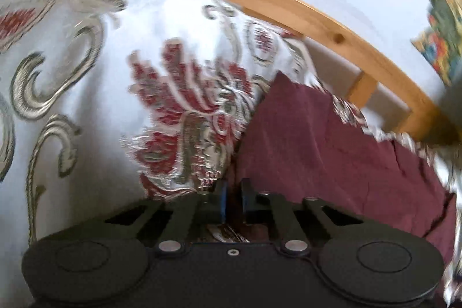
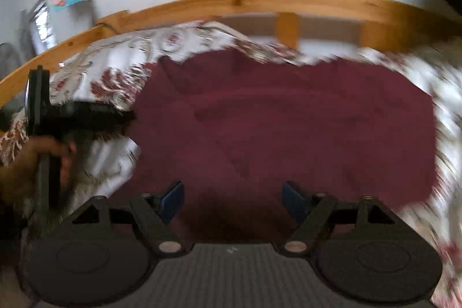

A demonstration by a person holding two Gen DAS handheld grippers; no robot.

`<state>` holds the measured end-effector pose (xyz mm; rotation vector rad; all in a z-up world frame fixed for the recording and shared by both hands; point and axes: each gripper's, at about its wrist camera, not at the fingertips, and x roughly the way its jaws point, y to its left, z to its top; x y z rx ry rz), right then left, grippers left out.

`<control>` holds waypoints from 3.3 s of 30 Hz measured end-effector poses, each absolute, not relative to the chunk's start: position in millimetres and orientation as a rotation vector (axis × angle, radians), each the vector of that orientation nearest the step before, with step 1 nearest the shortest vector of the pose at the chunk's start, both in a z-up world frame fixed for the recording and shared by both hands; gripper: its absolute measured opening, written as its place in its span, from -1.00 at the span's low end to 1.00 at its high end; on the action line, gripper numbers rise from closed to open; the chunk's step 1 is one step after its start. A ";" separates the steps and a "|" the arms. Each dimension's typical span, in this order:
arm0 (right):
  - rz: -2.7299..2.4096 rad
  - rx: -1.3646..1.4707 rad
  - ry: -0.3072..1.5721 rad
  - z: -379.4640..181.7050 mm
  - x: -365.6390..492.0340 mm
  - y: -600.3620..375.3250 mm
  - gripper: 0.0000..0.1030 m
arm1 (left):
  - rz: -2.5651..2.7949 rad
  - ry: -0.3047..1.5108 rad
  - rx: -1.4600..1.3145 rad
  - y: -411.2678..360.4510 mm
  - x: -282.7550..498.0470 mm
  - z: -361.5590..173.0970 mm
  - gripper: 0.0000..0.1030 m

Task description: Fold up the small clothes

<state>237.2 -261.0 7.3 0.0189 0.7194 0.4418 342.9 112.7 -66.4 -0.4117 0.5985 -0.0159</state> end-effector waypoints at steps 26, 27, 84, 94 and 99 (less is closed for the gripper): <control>0.071 0.335 0.741 -13.0 138.7 -380.4 0.99 | 0.083 0.536 -0.179 74.3 324.8 -12.1 0.98; 0.071 0.349 0.742 -13.3 139.3 -382.0 0.99 | 0.088 0.540 -0.166 73.7 335.1 -10.5 0.98; 0.090 0.816 0.908 -52.4 126.0 -433.2 0.53 | -0.218 1.100 -0.468 71.4 199.4 -69.4 -0.27; 0.068 0.830 0.919 -56.1 126.2 -436.8 0.54 | -0.152 1.079 -0.586 91.5 194.5 -66.5 -0.26; 0.062 0.851 0.921 -58.5 126.2 -439.5 0.54 | -0.140 1.100 -0.604 94.5 196.2 -70.6 -0.26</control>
